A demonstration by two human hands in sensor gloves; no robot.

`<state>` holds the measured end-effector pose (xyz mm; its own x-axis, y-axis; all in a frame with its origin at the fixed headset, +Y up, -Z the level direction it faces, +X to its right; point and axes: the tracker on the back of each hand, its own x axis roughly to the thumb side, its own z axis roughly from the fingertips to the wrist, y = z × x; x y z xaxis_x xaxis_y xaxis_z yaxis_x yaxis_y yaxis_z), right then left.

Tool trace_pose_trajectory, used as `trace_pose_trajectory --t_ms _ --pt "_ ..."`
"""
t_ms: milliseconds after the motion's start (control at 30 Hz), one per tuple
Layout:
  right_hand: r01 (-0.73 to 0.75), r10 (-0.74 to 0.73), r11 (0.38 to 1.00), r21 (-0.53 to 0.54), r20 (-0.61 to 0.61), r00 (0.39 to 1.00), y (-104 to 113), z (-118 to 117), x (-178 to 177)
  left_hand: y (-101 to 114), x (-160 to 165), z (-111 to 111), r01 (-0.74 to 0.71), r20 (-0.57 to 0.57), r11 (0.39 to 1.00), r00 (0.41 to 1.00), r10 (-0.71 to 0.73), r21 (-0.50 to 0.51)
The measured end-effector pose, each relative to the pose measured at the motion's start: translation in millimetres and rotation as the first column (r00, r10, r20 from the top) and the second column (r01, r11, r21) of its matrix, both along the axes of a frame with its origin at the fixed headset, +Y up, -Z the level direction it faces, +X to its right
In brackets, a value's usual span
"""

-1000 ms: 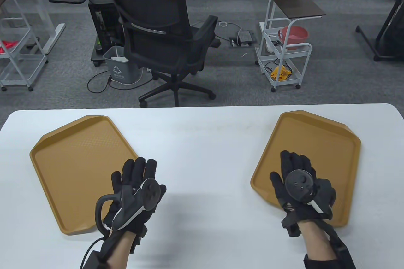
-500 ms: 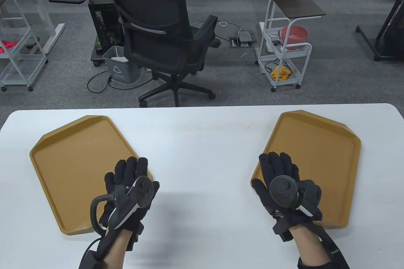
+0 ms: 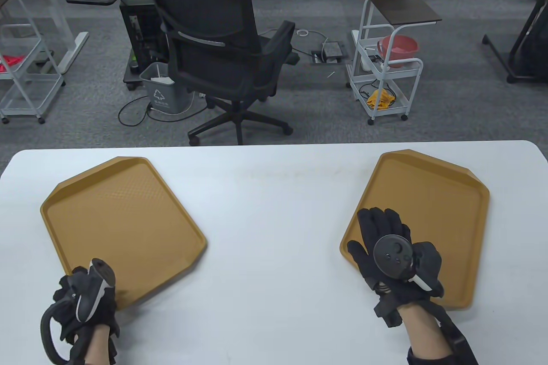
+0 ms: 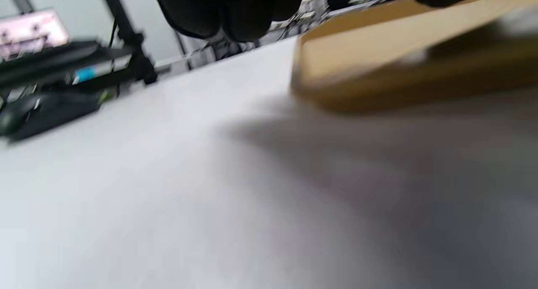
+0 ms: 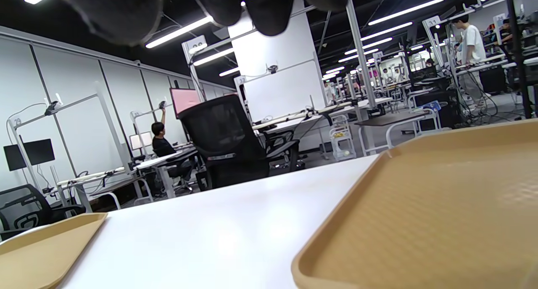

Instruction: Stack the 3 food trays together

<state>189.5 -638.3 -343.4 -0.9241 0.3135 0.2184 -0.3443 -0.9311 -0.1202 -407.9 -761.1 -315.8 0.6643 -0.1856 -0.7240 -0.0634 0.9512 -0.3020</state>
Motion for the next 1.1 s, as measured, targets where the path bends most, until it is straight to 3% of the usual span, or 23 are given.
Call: trace_pose_trajectory --t_ms 100,367,567,767,1033,1100 --pt "-0.011 0.011 1.0 -0.014 0.007 1.0 -3.5 -1.3 0.9 -15.3 -14.7 3.0 -0.09 -0.076 0.995 0.993 0.087 -0.035" --pt "-0.024 0.025 0.998 -0.054 0.018 1.0 -12.5 -7.0 2.6 -15.1 -16.4 -4.1 -0.017 -0.113 1.0 0.993 0.018 0.016" --pt "-0.033 0.034 0.997 -0.07 0.02 0.999 -16.6 -8.7 2.4 -13.2 -28.0 1.8 -0.287 -0.197 0.945 0.929 0.315 0.157" --pt "-0.038 0.039 0.996 -0.083 0.021 0.999 -17.9 -8.6 3.5 -10.7 -29.8 3.8 -0.392 -0.181 0.889 0.881 0.437 0.236" --pt "-0.022 0.026 0.994 -0.103 0.035 0.999 -19.5 -9.4 9.8 -5.3 -27.7 6.4 -0.51 -0.08 0.706 0.781 0.619 0.491" --pt "-0.013 0.017 0.994 -0.107 0.043 0.999 -19.9 -9.9 12.2 0.9 -25.7 5.8 -0.55 -0.037 0.621 0.731 0.681 0.559"
